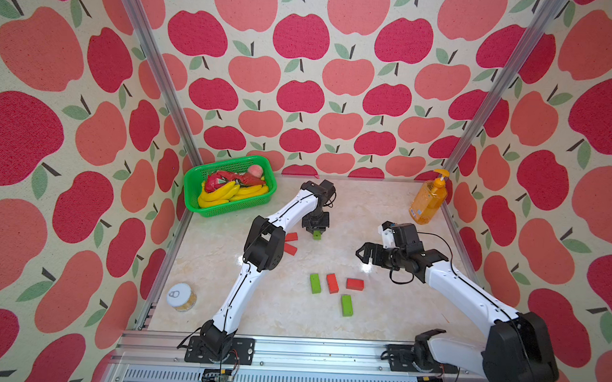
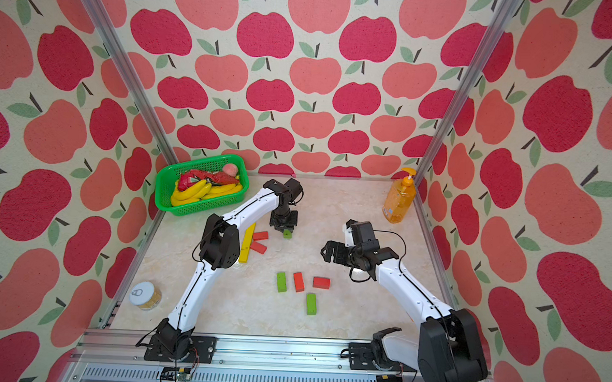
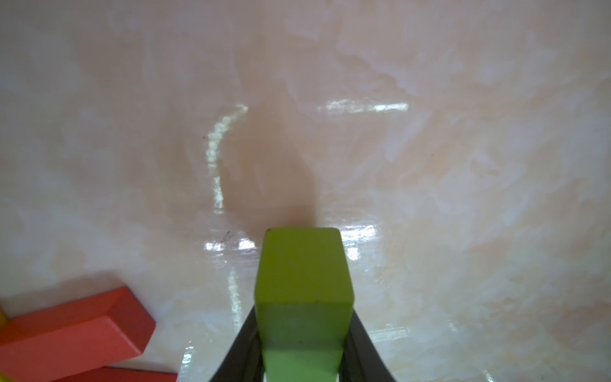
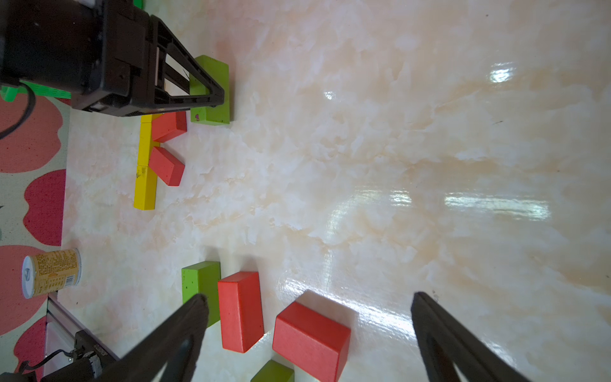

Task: Assemble the letter k with building blocks
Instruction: Place the building block at the center of the board.

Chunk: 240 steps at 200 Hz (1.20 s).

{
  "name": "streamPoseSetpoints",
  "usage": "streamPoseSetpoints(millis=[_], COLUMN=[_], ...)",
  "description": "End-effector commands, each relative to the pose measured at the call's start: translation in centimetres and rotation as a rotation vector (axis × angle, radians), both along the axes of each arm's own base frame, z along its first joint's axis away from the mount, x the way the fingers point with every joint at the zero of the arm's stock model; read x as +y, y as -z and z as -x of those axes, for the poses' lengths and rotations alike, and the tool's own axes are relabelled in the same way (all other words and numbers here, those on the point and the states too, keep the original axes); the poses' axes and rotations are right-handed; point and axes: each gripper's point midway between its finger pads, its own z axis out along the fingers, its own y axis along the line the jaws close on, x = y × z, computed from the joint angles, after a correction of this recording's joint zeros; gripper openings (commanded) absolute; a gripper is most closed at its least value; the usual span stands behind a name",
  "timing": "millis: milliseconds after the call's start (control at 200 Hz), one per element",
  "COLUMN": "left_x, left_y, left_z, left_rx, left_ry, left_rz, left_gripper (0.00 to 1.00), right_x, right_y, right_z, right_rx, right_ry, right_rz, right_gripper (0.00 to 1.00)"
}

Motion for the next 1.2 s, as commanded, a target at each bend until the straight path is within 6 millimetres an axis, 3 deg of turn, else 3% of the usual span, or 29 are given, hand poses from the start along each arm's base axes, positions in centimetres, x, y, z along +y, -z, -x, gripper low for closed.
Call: streamPoseSetpoints(millis=[0,285,740,995,1195], left_x=[0.0,0.2,0.3,0.0,-0.3], left_y=[0.7,1.8,2.4,2.9,3.0], left_z=[-0.8,-1.2,-0.9,-0.3,0.0], left_rx=[-0.029,-0.016,0.002,0.016,0.021], left_ry=[0.006,-0.006,-0.010,0.005,0.011], left_rz=[-0.026,-0.032,-0.041,-0.053,-0.055], left_gripper=[0.13,0.18,0.27,0.41,0.44], right_x=[-0.1,-0.6,-0.2,-0.3,-0.2], right_y=[-0.3,0.0,-0.2,0.1,0.1], right_z=[0.3,0.9,0.3,0.5,0.5], right_rx=[-0.011,-0.003,-0.011,-0.006,-0.007], right_ry=[-0.010,-0.004,-0.013,-0.016,-0.017], right_rz=[-0.012,-0.001,-0.004,-0.003,-0.005], right_gripper=[0.99,0.99,0.99,0.99,0.99])
